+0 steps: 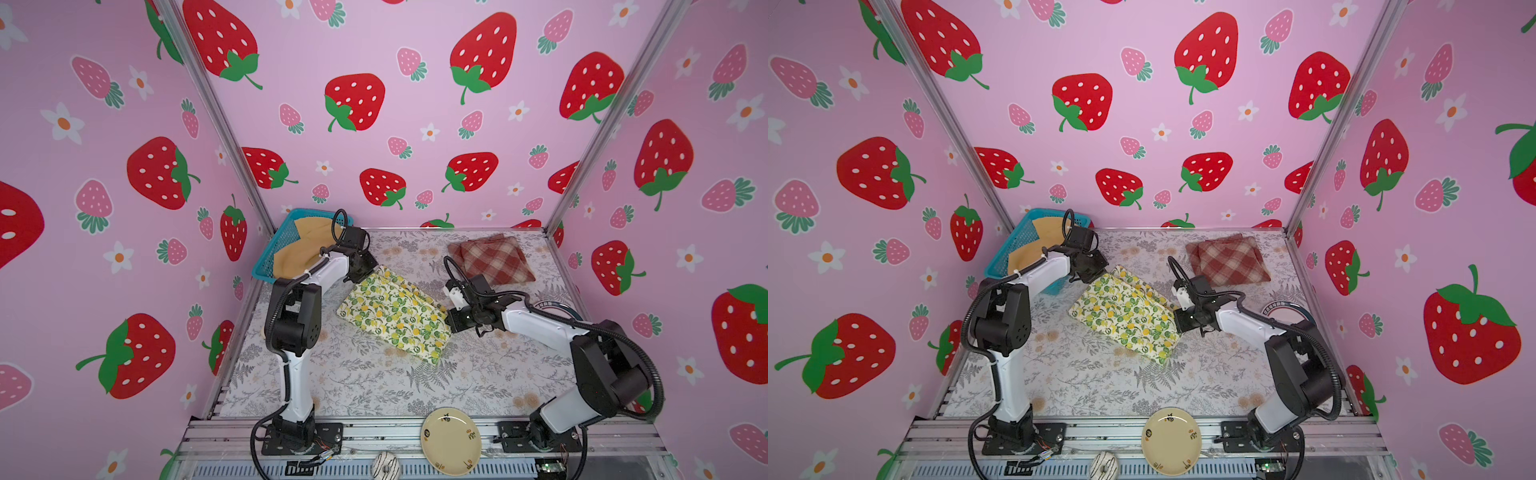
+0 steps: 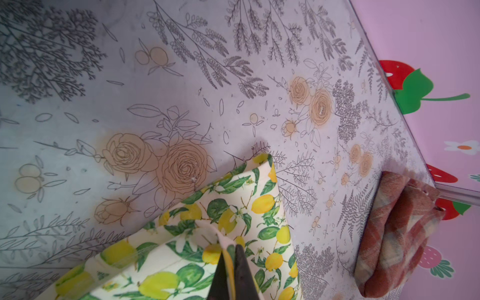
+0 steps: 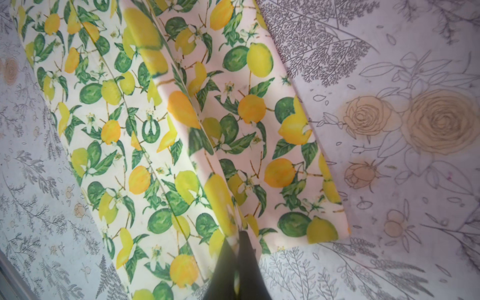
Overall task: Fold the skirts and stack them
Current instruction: 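Grasp the folded skirt's edges with both grippers and straighten the fold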
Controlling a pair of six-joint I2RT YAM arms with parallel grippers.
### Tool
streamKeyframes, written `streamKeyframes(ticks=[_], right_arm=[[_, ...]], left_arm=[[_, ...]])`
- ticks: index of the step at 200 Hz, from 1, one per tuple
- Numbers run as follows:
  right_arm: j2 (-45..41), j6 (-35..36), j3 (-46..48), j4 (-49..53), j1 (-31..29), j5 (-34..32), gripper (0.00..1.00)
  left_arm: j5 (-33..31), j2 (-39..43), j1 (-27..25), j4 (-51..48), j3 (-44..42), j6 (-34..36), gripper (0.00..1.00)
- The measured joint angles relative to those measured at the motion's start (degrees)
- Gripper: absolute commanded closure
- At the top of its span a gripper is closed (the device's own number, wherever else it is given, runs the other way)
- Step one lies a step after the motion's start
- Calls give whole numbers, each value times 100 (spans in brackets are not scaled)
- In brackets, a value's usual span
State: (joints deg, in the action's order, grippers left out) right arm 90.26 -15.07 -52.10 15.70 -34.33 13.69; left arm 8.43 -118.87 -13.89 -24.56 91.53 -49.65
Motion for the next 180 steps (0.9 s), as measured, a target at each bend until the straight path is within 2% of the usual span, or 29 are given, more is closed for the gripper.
streamKeyframes(ticks=[71, 90, 118, 127, 137, 160, 180], right_arm=[[468, 39, -133, -138, 136, -238, 98], [494, 37, -133, -153, 140, -343, 91], [494, 22, -155, -138, 146, -549, 87], [494, 17, -184, -118, 146, -638, 82], [494, -26, -214, -98, 149, -776, 71], [455, -57, -227, 0, 151, -1150, 50], [251, -120, -227, 111, 151, -1375, 37]], left_arm=[[184, -638, -11, -11, 579, 39, 100], [275, -791, -15, -4, 682, 42, 100], [422, -957, -17, -39, 870, 81, 100], [474, -1010, -20, -48, 960, 101, 100], [533, -1054, -20, -48, 1027, 122, 96], [695, -1080, -20, -37, 1104, 170, 72], [833, -1060, -20, 33, 1115, 177, 63]])
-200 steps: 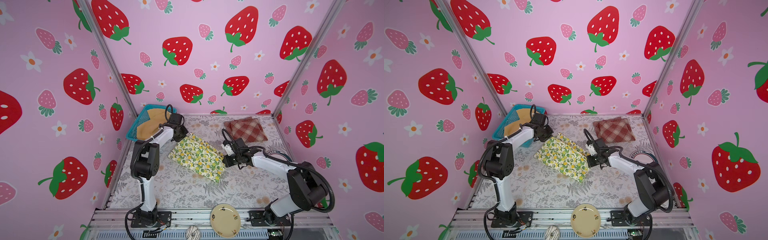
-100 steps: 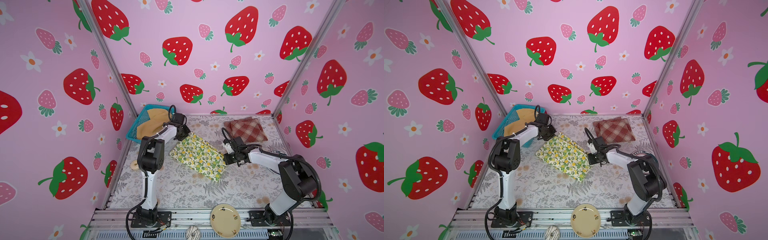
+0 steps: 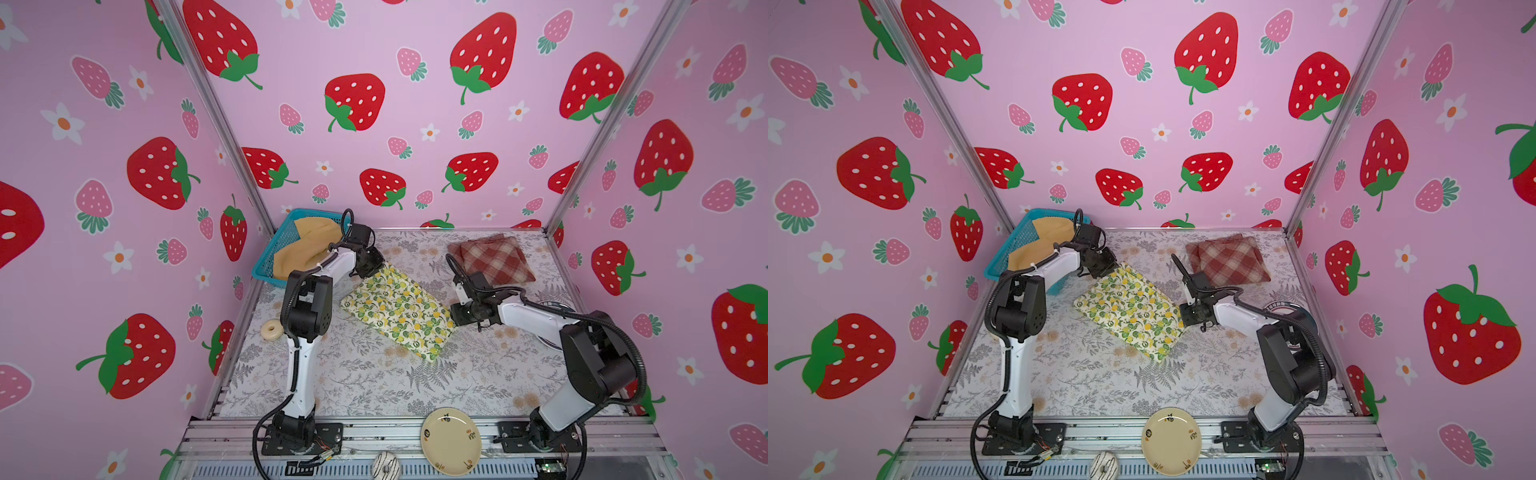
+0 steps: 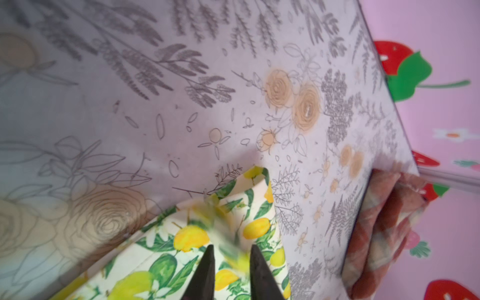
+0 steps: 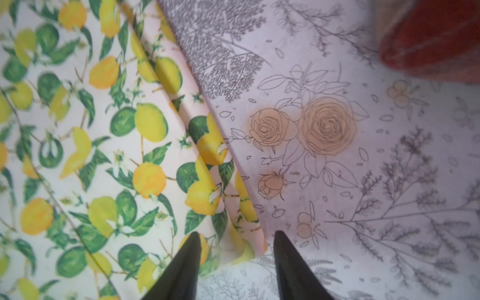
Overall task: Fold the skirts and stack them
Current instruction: 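Grasp the folded skirt's edges with both grippers and straighten the fold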
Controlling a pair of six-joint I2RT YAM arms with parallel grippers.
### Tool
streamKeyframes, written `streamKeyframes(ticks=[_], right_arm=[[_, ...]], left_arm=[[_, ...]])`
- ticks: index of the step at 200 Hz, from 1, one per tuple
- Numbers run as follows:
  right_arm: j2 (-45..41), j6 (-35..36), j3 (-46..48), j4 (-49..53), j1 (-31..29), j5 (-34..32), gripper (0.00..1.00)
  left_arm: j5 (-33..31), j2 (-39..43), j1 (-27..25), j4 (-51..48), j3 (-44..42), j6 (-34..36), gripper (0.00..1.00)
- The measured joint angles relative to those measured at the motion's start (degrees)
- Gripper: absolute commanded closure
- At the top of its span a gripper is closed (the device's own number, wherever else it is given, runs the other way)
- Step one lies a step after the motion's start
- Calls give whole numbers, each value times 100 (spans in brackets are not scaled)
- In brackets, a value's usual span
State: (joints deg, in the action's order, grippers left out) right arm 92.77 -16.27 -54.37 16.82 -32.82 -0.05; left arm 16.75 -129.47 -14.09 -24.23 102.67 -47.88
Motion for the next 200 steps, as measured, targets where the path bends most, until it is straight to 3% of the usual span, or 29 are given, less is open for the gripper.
streamKeyframes(ticks=[34, 60, 67, 79, 99, 137, 200], right_arm=[[-498, -146, -15, 83, -164, -157, 26], [-610, -345, -57, 76, -533, -48, 16], [-608, -409, -55, 61, -634, 15, 0], [-608, -535, -31, -13, -802, 164, 0], [-608, -726, 144, -302, -999, 398, 0], [-546, -1029, 621, -710, -1047, 702, 0], [101, -1106, 693, -1161, -1014, 669, 0]], left_arm=[[236, 170, 4, 4, -4, 26, 61], [354, 791, 4, 212, -514, 39, 48], [380, 1049, 4, 304, -789, 37, 44], [400, 1460, 4, 407, -1217, 39, 41], [411, 2028, 4, 654, -1952, 42, 20], [363, 2516, 4, 1012, -3165, -7, 18], [109, 2514, -2, 1714, -4266, -61, 18]])
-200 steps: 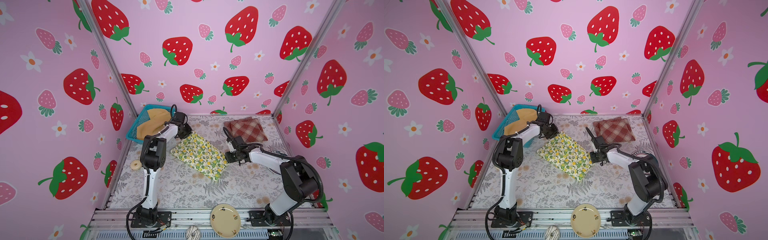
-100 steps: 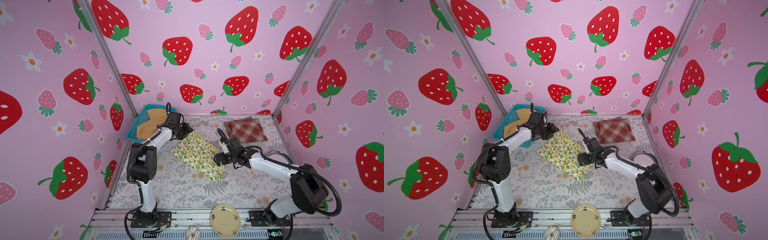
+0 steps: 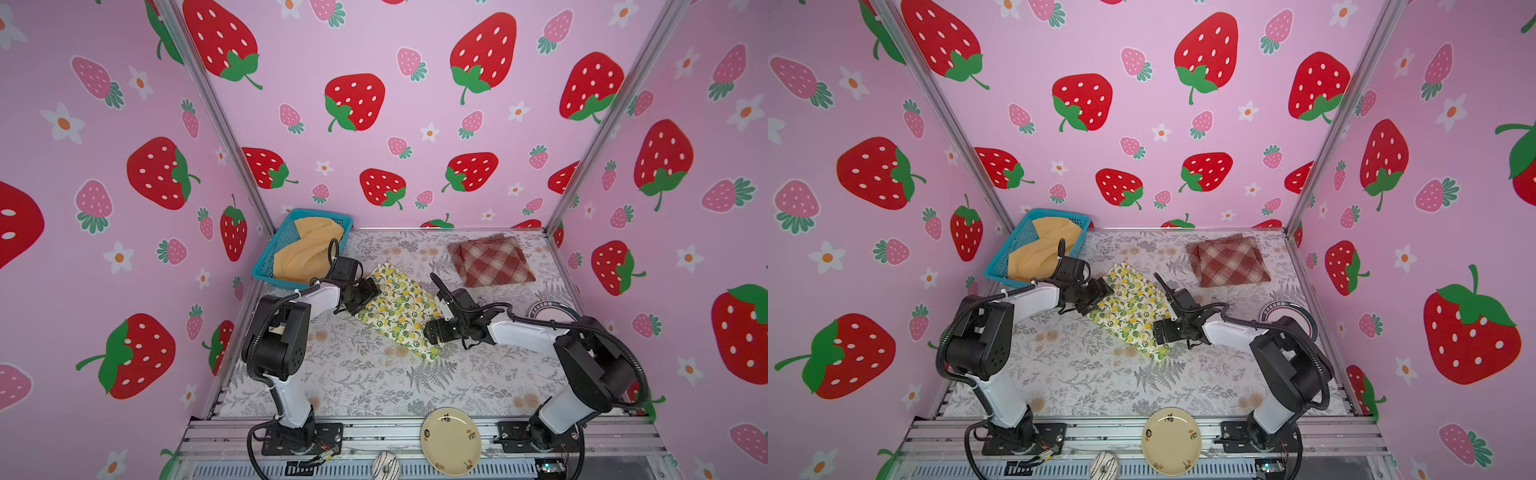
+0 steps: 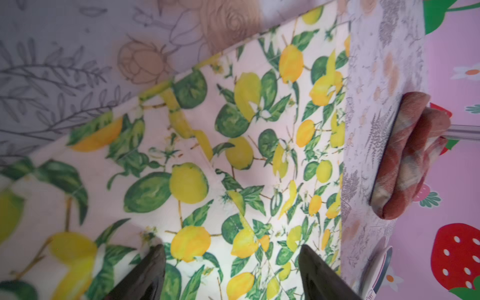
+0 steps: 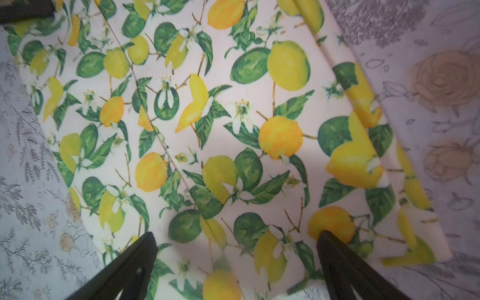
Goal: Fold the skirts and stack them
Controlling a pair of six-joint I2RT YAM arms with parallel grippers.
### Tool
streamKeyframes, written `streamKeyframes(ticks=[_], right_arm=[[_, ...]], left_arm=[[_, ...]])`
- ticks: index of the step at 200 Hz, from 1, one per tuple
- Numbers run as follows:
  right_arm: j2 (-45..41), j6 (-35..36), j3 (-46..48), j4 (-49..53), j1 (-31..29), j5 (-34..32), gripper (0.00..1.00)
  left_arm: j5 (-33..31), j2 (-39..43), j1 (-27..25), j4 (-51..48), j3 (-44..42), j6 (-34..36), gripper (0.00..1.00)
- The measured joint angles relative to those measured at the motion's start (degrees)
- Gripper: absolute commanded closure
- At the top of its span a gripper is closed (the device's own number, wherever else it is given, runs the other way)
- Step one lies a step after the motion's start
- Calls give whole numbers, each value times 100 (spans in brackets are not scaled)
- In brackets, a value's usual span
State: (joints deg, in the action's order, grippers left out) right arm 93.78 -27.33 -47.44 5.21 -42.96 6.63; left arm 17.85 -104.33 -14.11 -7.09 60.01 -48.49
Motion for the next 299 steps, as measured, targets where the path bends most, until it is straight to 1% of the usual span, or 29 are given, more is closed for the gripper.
streamKeyframes(ticks=[37, 74, 90, 108, 125, 144, 158, 173, 189, 209, 241, 280, 299], right_arm=[[452, 168, -393, -197, 188, -175, 0], [960, 452, -957, -188, 437, -457, 0], [1187, 610, -1268, -57, 546, -555, 0], [1493, 772, -1746, 192, 686, -636, 0], [1725, 894, -2208, 514, 763, -721, 0], [1674, 931, -2437, 778, 811, -748, 0], [1403, 920, -2415, 940, 804, -704, 0], [927, 890, -2214, 957, 752, -601, 0], [387, 826, -1864, 918, 647, -514, 0], [-87, 702, -1311, 789, 472, -367, 0], [-192, 457, -455, 527, 293, -114, 0], [-304, 186, 278, 57, 271, -20, 0], [-511, 50, 614, -234, 256, -13, 0]], left_arm=[[-291, 367, -94, 756, -667, -251, 19], [-601, 789, -393, 1504, -1427, -656, 19], [-739, 973, -555, 1873, -1777, -905, 19], [-933, 1191, -861, 2236, -2151, -1241, 19], [-1034, 1294, -1126, 2337, -2280, -1467, 19], [-1010, 1300, -1248, 2291, -2253, -1587, 18], [-992, 1300, -1224, 2070, -2114, -1582, 18], [-970, 1281, -1169, 1714, -1814, -1488, 18], [-872, 1178, -1084, 1349, -1250, -1296, 18], [-748, 920, -975, 1193, -549, -1088, 18], [-551, 221, -793, 1086, 254, -820, 19], [-313, -828, -590, 870, 857, -671, 19], [-184, -1043, -514, 874, 1115, -662, 20]])
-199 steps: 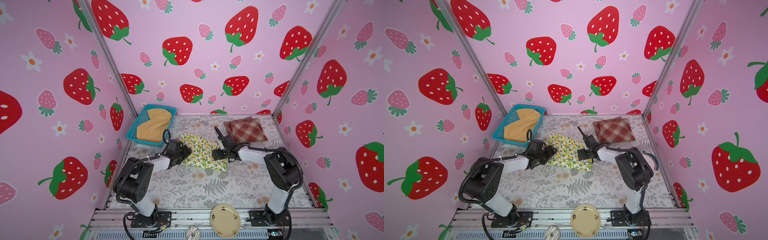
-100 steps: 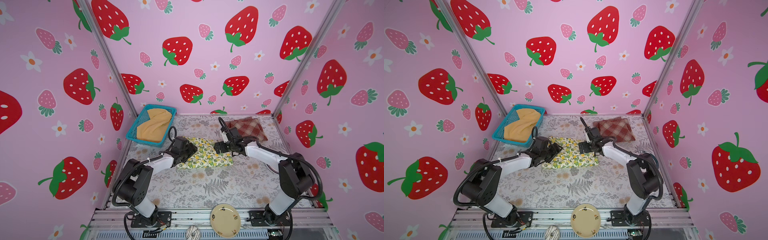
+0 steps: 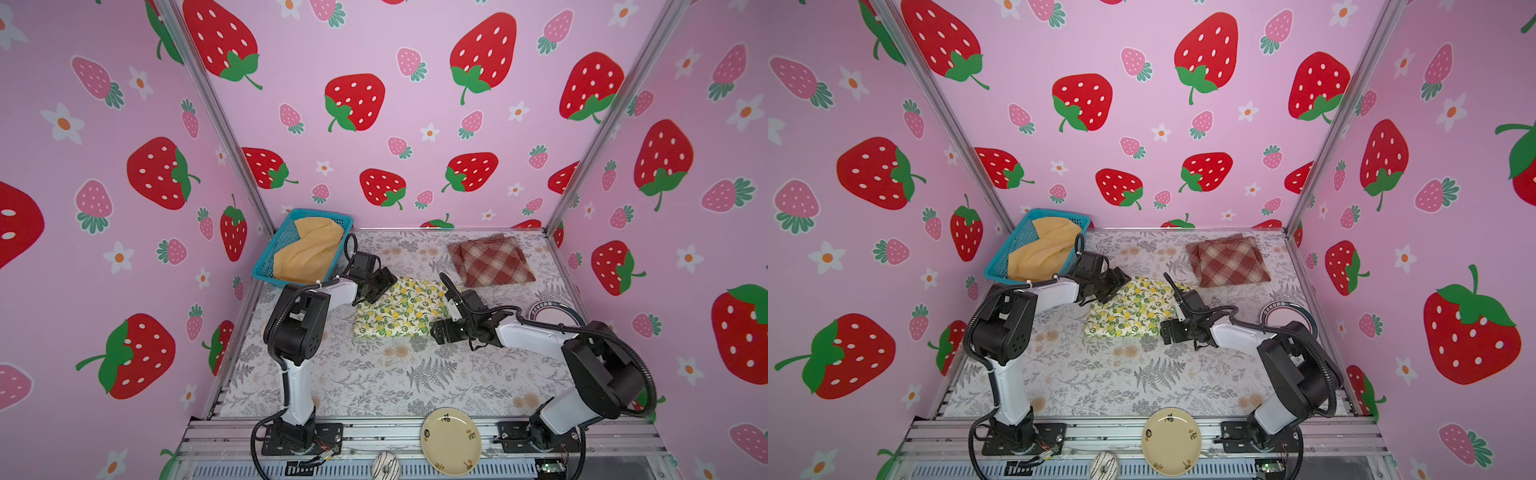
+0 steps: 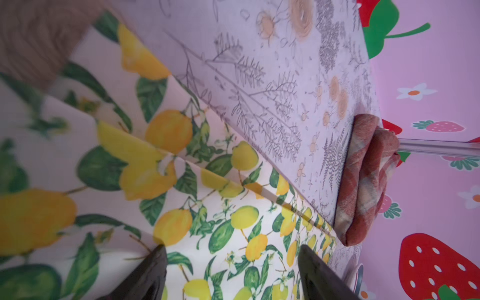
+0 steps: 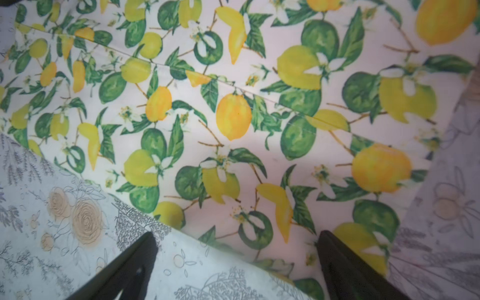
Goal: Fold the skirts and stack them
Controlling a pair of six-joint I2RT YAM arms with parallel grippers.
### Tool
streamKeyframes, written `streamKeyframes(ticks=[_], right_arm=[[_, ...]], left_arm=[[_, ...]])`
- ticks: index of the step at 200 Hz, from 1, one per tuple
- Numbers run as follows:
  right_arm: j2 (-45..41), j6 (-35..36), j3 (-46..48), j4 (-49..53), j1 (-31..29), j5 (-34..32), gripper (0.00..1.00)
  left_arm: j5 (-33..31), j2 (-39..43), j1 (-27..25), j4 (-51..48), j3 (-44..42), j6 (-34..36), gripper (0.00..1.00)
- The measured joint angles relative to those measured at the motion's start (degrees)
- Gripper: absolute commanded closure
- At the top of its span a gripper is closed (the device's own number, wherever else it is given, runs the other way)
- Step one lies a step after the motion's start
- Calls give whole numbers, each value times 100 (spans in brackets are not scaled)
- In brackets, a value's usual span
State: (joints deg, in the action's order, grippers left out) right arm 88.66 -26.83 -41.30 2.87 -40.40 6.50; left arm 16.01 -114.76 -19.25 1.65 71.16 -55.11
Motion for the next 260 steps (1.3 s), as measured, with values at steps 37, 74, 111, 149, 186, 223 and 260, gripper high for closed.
streamKeyframes(ticks=[37, 74, 111, 149, 186, 223, 260], right_arm=[[-463, -223, 614, -461, -59, -63, 0], [-841, -380, 1032, -647, -90, -162, 0], [-1078, -470, 1150, -525, -90, -330, 0], [-1231, -345, 817, 210, 164, -555, 0], [-710, 57, -92, 546, 693, -586, 0], [-599, 249, -463, 647, 905, -597, 0], [-599, 339, -446, 752, 1252, -461, 0]], left_arm=[[116, -356, 46, -2, 417, -11, 20], [306, -601, 52, 74, 702, -48, 21], [372, -684, 50, 208, 745, -160, 22], [227, 118, 48, 920, -612, -490, 22], [87, 1075, -15, 1322, -1961, -866, 21], [203, 1622, -173, 1062, -2094, -870, 20], [221, 2371, -531, 704, -1923, -667, 19]])
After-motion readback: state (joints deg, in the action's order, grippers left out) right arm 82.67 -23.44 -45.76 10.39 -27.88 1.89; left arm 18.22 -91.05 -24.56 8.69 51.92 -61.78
